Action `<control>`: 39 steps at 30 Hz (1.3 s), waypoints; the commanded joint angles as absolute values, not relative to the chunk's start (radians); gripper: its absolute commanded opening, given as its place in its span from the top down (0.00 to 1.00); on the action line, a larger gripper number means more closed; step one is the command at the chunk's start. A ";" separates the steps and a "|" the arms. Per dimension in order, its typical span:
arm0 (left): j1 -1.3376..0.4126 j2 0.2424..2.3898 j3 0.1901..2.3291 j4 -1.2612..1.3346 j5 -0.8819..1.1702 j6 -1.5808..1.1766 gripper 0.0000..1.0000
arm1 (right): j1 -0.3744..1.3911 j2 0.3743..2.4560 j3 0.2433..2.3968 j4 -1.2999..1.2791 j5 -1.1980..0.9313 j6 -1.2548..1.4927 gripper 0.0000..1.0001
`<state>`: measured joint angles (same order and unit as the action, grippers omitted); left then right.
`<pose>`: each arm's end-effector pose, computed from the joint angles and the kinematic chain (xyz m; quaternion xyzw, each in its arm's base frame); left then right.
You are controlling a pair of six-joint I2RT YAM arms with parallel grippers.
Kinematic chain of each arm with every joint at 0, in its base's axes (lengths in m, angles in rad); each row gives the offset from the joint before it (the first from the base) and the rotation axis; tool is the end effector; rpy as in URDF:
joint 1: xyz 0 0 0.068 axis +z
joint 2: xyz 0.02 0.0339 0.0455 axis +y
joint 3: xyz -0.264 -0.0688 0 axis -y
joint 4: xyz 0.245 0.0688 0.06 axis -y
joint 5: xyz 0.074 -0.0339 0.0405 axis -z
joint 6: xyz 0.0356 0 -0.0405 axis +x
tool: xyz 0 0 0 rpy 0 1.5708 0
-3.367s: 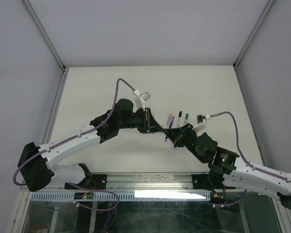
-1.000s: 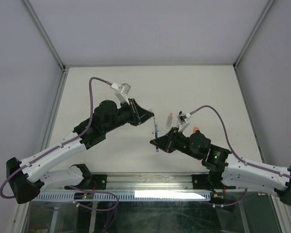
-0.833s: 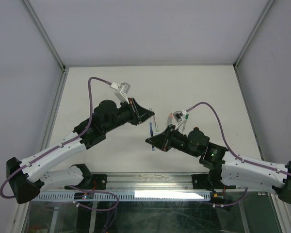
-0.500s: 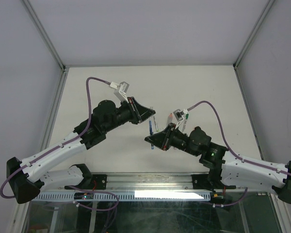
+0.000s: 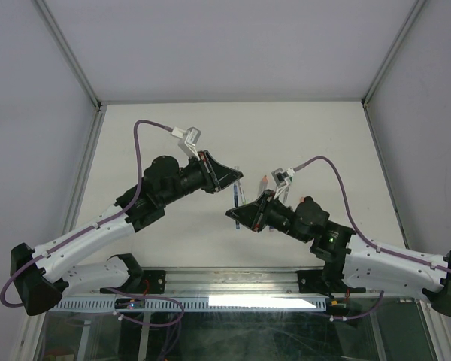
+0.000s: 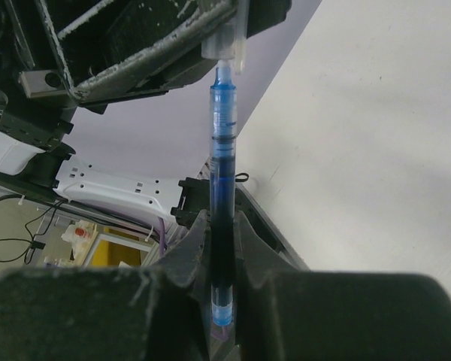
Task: Insert the pens into the pen caps
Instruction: Insert the pen cap onto the pen.
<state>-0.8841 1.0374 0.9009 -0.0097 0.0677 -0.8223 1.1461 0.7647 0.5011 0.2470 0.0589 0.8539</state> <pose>0.1535 -0.1910 0.3510 0.0455 0.7554 -0.5090 0.4102 0.0807 0.1733 0.2885 -0.0833 0.7081 0.5785 0.3964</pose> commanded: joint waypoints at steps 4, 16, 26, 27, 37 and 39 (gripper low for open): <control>-0.890 1.019 0.894 0.055 0.094 -0.827 1.00 | 1.151 0.732 0.540 0.264 0.109 0.848 1.00; -0.890 1.038 0.884 0.075 0.124 -0.841 1.00 | 1.151 0.730 0.540 0.272 0.179 0.850 1.00; -0.890 1.048 0.871 0.095 0.137 -0.856 1.00 | 1.151 0.735 0.544 0.308 0.308 0.852 1.00; -0.890 1.050 0.871 0.099 0.139 -0.857 1.00 | 1.151 0.736 0.543 0.310 0.322 0.853 1.00; -0.890 1.067 0.867 0.105 0.166 -0.851 1.00 | 1.150 0.808 0.595 0.315 0.403 0.835 1.00; -0.890 1.070 0.868 0.104 0.176 -0.844 1.00 | 1.151 0.825 0.621 0.293 0.414 0.823 1.00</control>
